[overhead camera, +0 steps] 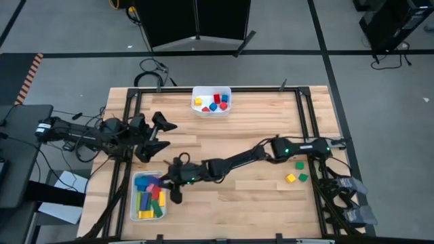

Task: Sort blocks by size
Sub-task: Put the violet rectangular block into the bottom white bin, then put the yellow cube block into the top white bin

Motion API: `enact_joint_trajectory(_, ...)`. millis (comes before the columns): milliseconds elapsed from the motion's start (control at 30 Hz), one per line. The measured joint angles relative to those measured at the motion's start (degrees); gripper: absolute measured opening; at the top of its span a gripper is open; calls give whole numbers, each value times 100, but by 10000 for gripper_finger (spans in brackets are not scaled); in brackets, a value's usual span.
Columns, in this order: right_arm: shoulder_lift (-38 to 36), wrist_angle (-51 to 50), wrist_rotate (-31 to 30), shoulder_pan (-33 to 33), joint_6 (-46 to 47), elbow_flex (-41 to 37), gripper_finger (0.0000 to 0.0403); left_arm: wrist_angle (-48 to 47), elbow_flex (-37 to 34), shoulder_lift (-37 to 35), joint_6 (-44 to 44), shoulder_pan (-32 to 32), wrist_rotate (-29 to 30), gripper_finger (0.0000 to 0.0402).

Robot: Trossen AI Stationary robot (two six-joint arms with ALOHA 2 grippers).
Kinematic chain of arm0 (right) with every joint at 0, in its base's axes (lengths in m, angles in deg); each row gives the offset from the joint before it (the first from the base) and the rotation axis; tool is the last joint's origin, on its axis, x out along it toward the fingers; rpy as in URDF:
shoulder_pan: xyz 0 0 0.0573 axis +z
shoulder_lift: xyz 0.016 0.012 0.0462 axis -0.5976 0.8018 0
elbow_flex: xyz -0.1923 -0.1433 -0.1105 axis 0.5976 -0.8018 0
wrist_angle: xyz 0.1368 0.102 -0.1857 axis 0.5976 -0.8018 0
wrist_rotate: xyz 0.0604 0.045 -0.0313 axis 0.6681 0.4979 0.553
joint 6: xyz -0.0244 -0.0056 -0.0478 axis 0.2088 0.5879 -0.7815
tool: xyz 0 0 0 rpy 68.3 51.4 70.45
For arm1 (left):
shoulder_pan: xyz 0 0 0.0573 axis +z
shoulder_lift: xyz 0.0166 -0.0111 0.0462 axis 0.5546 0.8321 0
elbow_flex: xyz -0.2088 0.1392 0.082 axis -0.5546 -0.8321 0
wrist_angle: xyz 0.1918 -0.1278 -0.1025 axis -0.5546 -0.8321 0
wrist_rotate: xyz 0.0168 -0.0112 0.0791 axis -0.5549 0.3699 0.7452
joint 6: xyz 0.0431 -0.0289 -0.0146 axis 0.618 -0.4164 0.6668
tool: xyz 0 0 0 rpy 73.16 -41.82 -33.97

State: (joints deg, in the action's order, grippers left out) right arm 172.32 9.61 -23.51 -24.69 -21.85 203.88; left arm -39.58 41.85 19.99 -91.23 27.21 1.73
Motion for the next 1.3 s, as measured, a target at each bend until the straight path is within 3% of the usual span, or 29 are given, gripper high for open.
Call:
enact_joint_trajectory(167, 725, -737, -24, 59, -9, 1201, 159, -453, 0, -207, -57, -11, -35, 353)
enact_joint_trajectory(300, 803, -1057, -269, 111, -247, 1586, 205, -608, -2, -222, -176, -81, -37, 353)
enact_joint_trajectory(400, 682, -1311, -669, 181, -594, 1588, 239, -669, -2, -221, -191, -179, -39, 353)
enact_joint_trajectory(500, 658, -1169, -1484, 339, -1155, 1586, 257, -761, -2, -221, -193, -312, -37, 353)
enact_joint_trajectory(867, 486, -898, -3260, 777, -1726, 1172, 243, -1000, -2, -219, -111, -758, 37, 353)
enact_joint_trajectory(967, 167, -482, -3607, 791, -1740, 655, 235, -982, -4, -220, -60, -789, 81, 353)
enact_joint_trajectory(1067, -370, 352, -3637, 796, -1757, -353, 228, -985, -4, -219, -57, -791, 87, 353)
enact_joint_trajectory(1300, -2601, 2163, -4174, 791, -1692, -4215, 219, -1104, -4, -191, -60, -793, 202, 353)
